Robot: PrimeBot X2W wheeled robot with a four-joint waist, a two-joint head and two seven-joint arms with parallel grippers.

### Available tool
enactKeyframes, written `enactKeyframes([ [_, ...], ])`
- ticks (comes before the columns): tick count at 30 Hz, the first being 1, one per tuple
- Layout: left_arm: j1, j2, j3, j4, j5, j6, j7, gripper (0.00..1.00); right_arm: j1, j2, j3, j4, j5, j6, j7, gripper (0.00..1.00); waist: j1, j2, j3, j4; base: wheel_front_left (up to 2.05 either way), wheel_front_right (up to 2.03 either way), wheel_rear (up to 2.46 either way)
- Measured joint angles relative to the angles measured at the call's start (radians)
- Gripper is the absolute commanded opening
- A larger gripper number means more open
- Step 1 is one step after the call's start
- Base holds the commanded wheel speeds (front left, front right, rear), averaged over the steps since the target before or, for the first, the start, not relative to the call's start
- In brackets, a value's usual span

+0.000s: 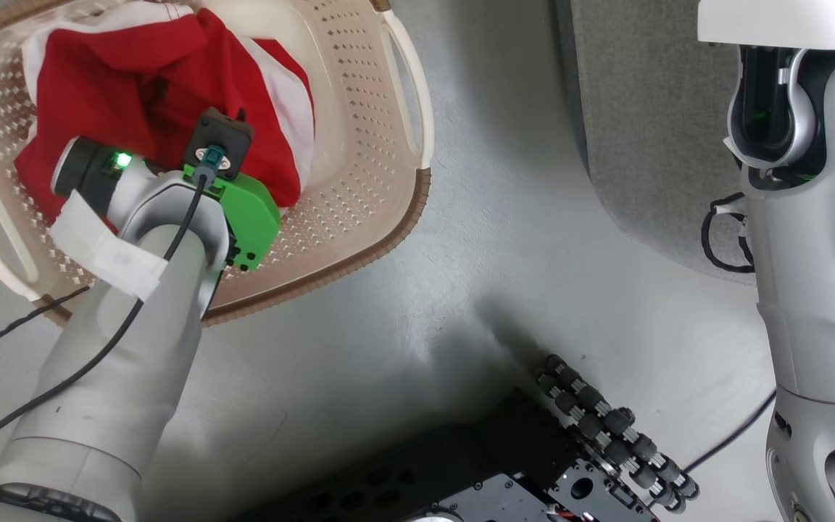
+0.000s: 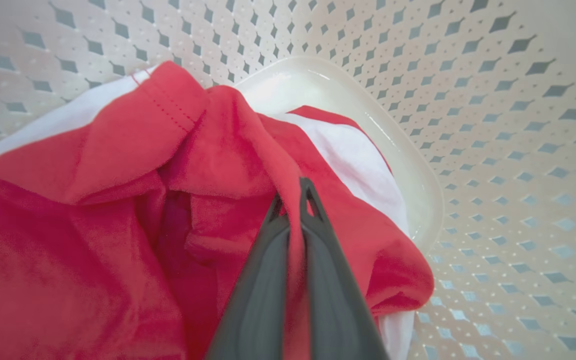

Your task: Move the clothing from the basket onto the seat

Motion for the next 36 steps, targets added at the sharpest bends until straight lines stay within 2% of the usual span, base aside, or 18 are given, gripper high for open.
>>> enactKeyframes([
  [12, 0.012, -0.029, 0.006, -0.007, -0.065, -0.029, -0.093, 0.00, 0.065, 0.001, -0.006, 0.065, -0.036, 0.023, 0.000, 1.00, 0.0000, 0.0000, -0.103, 0.037, 0.00, 0.00, 0.00],
  [36, 0.080, -0.048, 0.001, -0.102, -0.165, -0.062, -0.121, 0.00, 0.266, -0.001, -0.019, 0.175, -0.070, 0.052, 0.000, 1.00, 0.0000, 0.0000, -0.423, 0.160, 0.00, 0.00, 0.00],
])
